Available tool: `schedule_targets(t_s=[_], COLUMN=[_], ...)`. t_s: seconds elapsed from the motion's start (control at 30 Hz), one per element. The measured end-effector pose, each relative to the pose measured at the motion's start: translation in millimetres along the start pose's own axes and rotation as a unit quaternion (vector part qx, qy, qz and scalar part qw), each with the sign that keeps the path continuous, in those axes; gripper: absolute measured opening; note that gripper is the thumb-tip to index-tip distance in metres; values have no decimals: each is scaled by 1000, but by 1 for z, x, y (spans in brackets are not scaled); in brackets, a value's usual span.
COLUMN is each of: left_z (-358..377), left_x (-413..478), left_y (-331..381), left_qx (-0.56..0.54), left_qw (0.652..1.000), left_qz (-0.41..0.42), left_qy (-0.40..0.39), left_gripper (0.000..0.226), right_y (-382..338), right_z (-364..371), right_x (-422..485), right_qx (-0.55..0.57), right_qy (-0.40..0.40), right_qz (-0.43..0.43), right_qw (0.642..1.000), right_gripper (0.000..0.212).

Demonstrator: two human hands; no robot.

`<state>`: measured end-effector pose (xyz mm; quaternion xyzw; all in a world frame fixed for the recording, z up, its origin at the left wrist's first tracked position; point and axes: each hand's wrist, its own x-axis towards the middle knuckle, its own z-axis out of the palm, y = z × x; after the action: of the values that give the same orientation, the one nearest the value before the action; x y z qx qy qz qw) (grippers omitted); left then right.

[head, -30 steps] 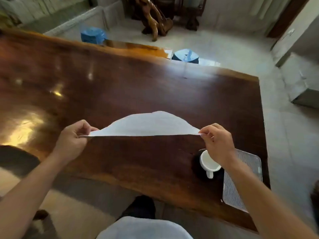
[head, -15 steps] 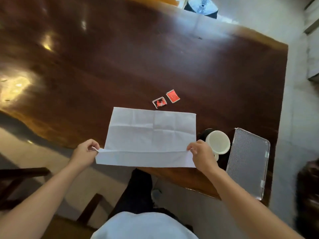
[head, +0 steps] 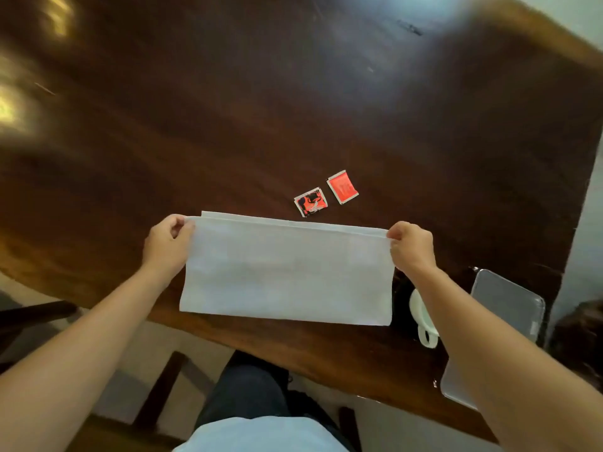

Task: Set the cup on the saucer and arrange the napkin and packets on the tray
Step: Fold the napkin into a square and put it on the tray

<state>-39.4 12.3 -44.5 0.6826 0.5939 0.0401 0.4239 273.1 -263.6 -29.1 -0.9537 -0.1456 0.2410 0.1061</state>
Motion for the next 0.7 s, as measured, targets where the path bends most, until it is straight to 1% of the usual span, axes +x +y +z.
schedule_targets(t_s=[0.1, 0.23, 0.37, 0.5, 0.6, 0.67, 0.7], left_z=[11, 22, 28, 29, 27, 25, 23], left_x=[16, 30, 36, 36, 33, 29, 25], left_y=[-2, -3, -4, -2, 0, 1, 2], left_qx=[27, 69, 94, 106, 106, 97, 87], left_qw=[1000, 997, 995, 994, 994, 994, 994], left_qz=[-14, -23, -8, -9, -13, -37, -52], left_qy=[0, 13, 31, 32, 31, 31, 30], left_gripper=[22, 31, 29, 20, 23, 26, 28], right_y=[4, 4, 5, 2, -2, -2, -2], right_z=[10, 28, 40, 39, 36, 29, 26], right_x=[17, 30, 36, 34, 28, 23, 20], right_qx=[24, 54, 85, 133, 160, 168, 175], right_qy=[1, -5, 34, 58, 94, 102, 94], right_qz=[51, 90, 110, 134, 142, 144, 153], right_qw=[998, 994, 990, 980, 972, 970, 968], right_gripper=[20, 14, 9, 5, 1, 5, 11])
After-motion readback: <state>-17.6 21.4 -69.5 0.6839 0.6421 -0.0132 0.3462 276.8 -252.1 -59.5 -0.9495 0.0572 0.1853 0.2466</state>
